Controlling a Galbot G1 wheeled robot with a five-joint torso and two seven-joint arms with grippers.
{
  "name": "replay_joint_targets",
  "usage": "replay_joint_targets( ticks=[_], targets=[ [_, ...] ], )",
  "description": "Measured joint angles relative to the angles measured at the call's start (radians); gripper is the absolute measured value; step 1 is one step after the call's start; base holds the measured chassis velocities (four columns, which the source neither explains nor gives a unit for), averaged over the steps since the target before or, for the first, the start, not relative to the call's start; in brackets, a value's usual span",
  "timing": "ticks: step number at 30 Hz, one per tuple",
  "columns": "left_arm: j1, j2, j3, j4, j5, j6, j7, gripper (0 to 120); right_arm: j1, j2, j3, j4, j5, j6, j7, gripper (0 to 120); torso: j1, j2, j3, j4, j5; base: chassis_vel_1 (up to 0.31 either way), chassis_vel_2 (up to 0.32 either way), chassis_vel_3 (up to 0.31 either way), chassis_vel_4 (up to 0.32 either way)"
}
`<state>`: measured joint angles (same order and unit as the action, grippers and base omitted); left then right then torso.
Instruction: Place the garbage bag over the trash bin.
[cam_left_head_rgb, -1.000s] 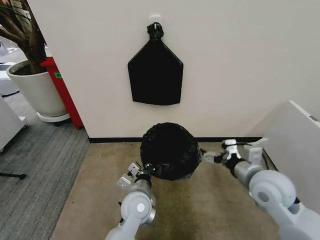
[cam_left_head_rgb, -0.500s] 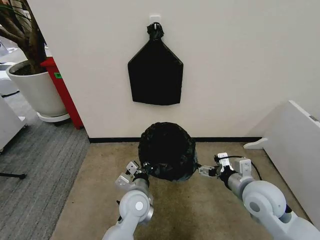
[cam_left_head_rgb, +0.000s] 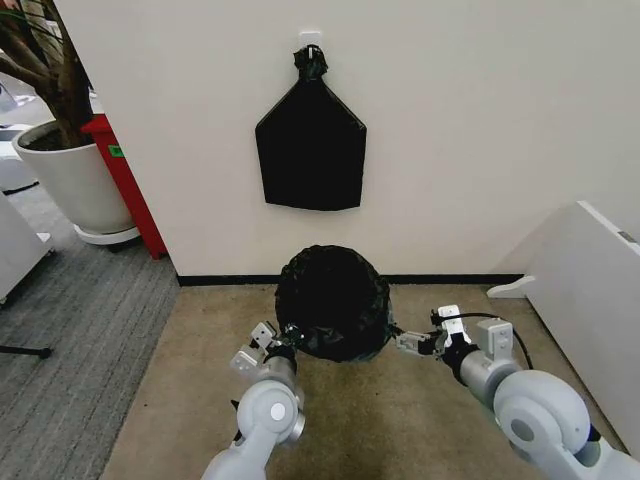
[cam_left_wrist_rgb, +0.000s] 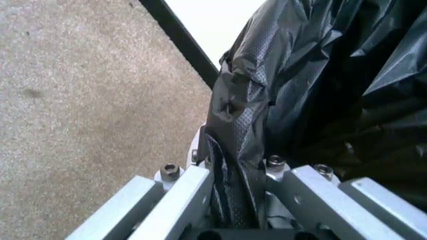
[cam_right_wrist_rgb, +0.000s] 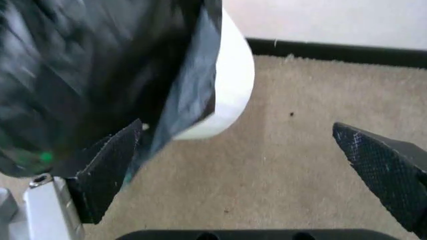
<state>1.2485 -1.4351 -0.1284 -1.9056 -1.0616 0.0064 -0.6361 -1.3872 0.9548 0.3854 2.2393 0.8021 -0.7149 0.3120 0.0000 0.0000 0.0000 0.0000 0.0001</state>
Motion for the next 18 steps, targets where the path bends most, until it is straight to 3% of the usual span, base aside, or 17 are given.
replay_joint_targets(
  ticks=[18],
  targets=[
    [0.048, -0.025, 0.005, -0.064, -0.009, 0.003, -0.009, 1, 0.068, 0.041, -0.065, -0.230, -0.093, 0.068, -0.095, 100, 0.000, 0.000, 0.000, 0.0001, 0.0000, 0.000, 0.000, 0.000, 0.000]
  ],
)
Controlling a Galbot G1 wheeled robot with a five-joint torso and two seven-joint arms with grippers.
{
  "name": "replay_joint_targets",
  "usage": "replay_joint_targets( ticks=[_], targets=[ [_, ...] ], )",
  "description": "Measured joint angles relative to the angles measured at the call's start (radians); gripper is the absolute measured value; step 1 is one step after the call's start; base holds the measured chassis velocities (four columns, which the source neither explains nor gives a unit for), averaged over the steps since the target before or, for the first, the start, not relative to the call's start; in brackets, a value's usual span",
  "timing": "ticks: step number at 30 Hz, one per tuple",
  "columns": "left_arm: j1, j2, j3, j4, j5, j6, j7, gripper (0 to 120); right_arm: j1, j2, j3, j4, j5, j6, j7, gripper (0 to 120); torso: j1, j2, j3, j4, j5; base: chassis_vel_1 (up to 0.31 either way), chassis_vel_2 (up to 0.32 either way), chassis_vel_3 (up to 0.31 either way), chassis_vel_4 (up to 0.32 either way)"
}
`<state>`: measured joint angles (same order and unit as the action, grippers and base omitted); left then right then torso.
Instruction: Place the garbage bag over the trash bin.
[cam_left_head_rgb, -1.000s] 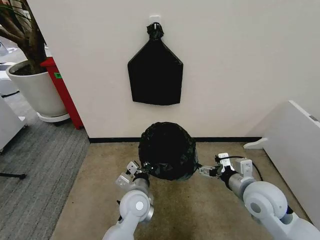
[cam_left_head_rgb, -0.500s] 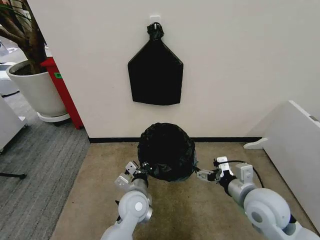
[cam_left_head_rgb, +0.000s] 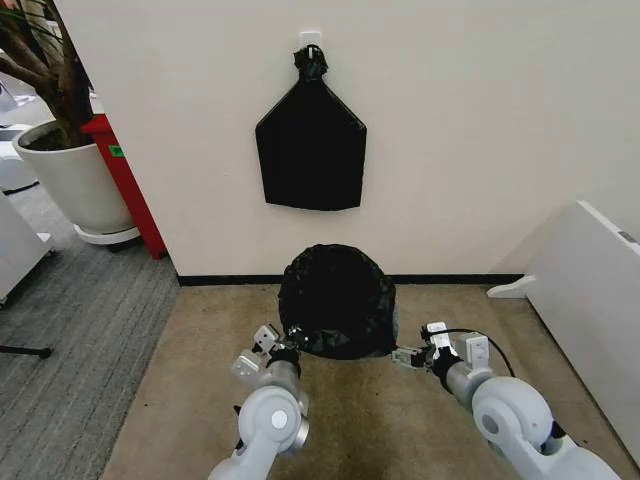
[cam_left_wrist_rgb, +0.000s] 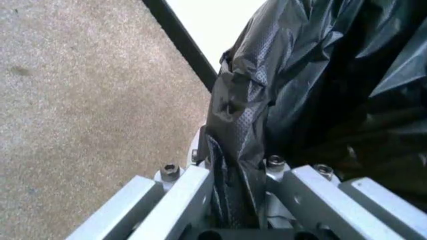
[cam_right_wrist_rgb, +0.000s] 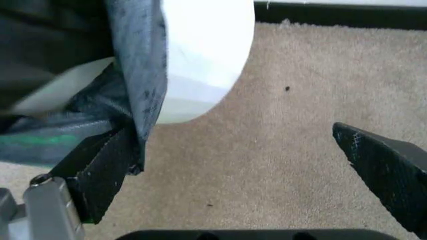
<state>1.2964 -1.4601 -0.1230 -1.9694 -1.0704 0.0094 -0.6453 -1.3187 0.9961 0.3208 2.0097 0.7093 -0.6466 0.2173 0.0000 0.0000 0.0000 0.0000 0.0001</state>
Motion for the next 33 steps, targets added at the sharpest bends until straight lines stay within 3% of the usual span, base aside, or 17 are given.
replay_joint_targets(
  ticks=[11, 23, 26, 33],
  targets=[
    [0.009, -0.010, -0.002, -0.010, 0.005, 0.001, -0.002, 1, -0.021, 0.015, -0.008, -0.032, -0.048, 0.028, -0.035, 100, 0.000, 0.000, 0.000, 0.0000, 0.0001, 0.000, 0.000, 0.000, 0.000],
    [-0.012, 0.000, 0.003, 0.050, 0.027, 0.007, -0.017, 1, -0.154, 0.003, 0.071, 0.244, -0.072, -0.006, -0.032, 100, 0.000, 0.000, 0.000, -0.0001, -0.0004, 0.000, 0.000, 0.000, 0.000],
    [-0.008, 0.009, 0.005, 0.036, 0.032, 0.057, -0.053, 1, -0.176, 0.001, 0.082, 0.337, -0.072, -0.008, -0.033, 100, 0.000, 0.000, 0.000, -0.0001, -0.0003, 0.000, 0.000, 0.000, 0.000],
    [0.014, 0.024, 0.012, -0.025, 0.020, 0.208, -0.169, 1, -0.149, 0.005, 0.093, 0.383, -0.083, 0.011, -0.036, 100, 0.000, 0.000, 0.000, 0.0000, -0.0001, 0.000, 0.000, 0.000, 0.000]
  ],
)
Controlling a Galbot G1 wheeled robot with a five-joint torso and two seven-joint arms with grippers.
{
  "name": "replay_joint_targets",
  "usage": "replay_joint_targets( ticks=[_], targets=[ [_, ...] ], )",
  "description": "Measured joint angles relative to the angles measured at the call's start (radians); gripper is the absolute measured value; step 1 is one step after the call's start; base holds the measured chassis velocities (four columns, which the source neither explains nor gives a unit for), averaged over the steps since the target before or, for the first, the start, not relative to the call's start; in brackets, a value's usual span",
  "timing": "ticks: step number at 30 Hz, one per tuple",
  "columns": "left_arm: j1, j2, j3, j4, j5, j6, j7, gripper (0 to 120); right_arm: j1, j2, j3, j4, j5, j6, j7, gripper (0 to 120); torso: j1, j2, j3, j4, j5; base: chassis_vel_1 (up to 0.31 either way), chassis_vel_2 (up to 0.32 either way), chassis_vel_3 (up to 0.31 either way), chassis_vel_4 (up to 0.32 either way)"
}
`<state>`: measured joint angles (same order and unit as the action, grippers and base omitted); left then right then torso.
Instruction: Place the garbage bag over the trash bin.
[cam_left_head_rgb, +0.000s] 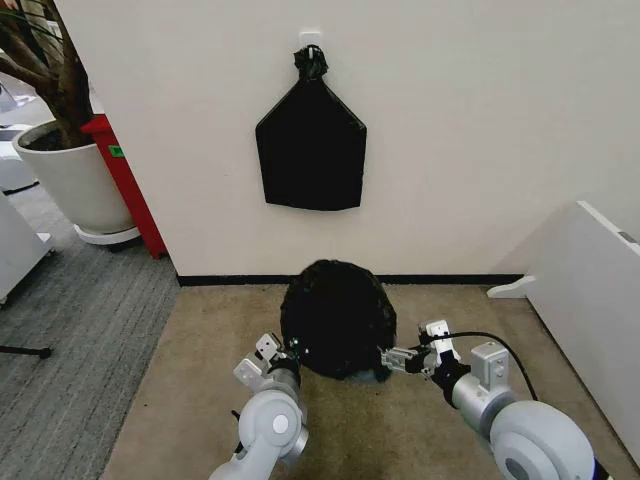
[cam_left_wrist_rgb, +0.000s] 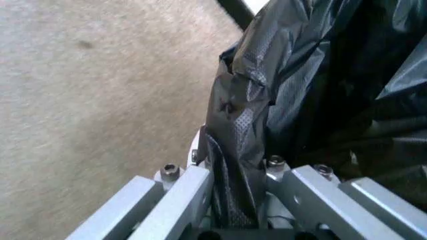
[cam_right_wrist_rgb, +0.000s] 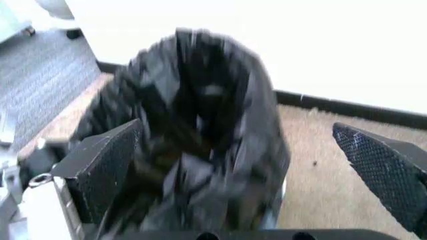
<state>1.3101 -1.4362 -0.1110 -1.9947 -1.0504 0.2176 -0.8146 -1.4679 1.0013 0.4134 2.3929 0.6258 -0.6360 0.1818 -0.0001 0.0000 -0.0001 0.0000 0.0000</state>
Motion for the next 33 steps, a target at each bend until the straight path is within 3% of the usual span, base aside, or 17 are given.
replay_joint_targets(
  ticks=[6, 19, 33],
  targets=[
    [0.013, 0.021, -0.007, -0.001, 0.006, 0.064, -0.052, 1, 0.019, 0.005, 0.023, 0.003, -0.003, 0.027, -0.014, 100, 0.000, 0.000, 0.000, 0.0000, 0.0001, 0.000, 0.000, 0.000, 0.000],
    [-0.018, 0.009, 0.002, 0.076, 0.022, 0.049, -0.051, 1, -0.012, 0.013, -0.018, 0.006, -0.057, 0.073, -0.063, 100, 0.000, 0.000, 0.000, 0.0001, 0.0002, 0.000, 0.000, 0.000, 0.000],
    [-0.002, 0.019, -0.001, 0.038, 0.019, 0.045, -0.047, 48, -0.010, 0.009, -0.022, -0.012, -0.076, 0.091, -0.098, 100, 0.000, 0.000, 0.000, 0.0000, -0.0002, 0.000, 0.000, 0.000, 0.000]
  ],
)
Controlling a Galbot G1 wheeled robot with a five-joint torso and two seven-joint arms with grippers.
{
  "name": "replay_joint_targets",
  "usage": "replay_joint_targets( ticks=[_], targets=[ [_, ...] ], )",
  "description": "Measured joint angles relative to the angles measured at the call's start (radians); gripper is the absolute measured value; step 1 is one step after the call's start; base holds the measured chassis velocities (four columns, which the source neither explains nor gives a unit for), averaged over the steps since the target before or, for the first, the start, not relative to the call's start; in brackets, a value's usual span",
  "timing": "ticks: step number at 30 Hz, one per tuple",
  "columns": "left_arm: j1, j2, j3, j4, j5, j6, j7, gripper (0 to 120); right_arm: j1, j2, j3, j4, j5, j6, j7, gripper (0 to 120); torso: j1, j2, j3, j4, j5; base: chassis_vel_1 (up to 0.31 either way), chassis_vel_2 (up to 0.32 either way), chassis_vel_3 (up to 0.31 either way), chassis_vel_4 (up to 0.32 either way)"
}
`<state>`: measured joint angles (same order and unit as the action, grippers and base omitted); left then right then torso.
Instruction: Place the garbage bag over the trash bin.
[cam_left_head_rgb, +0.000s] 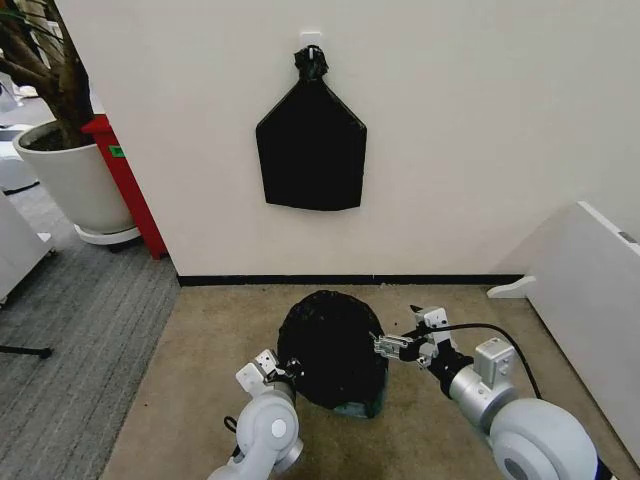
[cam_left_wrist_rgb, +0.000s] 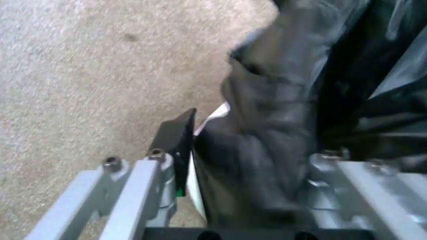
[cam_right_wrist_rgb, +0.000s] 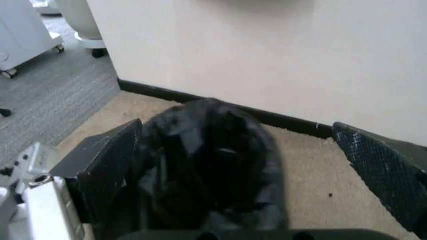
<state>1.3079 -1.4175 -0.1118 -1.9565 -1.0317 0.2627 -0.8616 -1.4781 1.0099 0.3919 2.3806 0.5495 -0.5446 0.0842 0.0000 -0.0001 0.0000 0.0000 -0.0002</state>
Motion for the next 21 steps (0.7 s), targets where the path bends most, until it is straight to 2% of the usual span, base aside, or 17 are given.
replay_joint_targets(
  ticks=[4, 7, 10, 13, 16, 19, 21],
  targets=[
    [0.018, 0.010, 0.000, -0.051, 0.042, -0.019, 0.052, 66, -0.001, 0.006, -0.003, -0.014, -0.015, 0.016, -0.015, 100, 0.000, 0.000, 0.000, 0.0000, 0.0002, 0.000, 0.000, 0.000, 0.000],
    [0.027, 0.018, 0.001, -0.072, 0.084, -0.033, 0.084, 72, 0.000, 0.009, -0.005, -0.017, -0.019, 0.019, -0.021, 100, 0.000, 0.000, 0.000, 0.0000, 0.0003, 0.000, 0.000, 0.000, 0.000],
    [0.042, 0.043, 0.000, -0.119, 0.138, -0.057, 0.133, 88, 0.005, 0.017, -0.014, -0.027, -0.022, 0.033, -0.019, 100, 0.000, 0.000, 0.000, -0.0001, 0.0002, 0.000, 0.000, 0.000, 0.000],
    [0.053, 0.070, -0.004, -0.163, 0.165, -0.061, 0.148, 97, 0.014, 0.024, -0.018, -0.036, -0.022, 0.043, -0.008, 100, 0.000, 0.000, 0.000, 0.0000, 0.0001, 0.000, 0.000, 0.000, 0.000],
    [0.066, 0.088, -0.009, -0.190, 0.190, -0.062, 0.158, 100, 0.023, 0.034, -0.021, -0.046, -0.021, 0.052, 0.002, 100, 0.000, 0.000, 0.000, 0.0000, 0.0002, 0.000, 0.000, 0.000, 0.000],
    [0.093, 0.121, -0.018, -0.205, 0.308, -0.092, 0.227, 100, 0.046, 0.059, -0.030, -0.081, -0.019, 0.096, 0.025, 100, 0.000, 0.000, 0.000, 0.0001, 0.0004, 0.000, 0.000, 0.000, 0.000],
    [0.097, 0.127, -0.019, -0.207, 0.324, -0.097, 0.237, 100, 0.051, 0.064, -0.030, -0.089, -0.019, 0.101, 0.030, 100, 0.000, 0.000, 0.000, 0.0002, 0.0003, 0.000, 0.000, 0.000, 0.000]
  ],
)
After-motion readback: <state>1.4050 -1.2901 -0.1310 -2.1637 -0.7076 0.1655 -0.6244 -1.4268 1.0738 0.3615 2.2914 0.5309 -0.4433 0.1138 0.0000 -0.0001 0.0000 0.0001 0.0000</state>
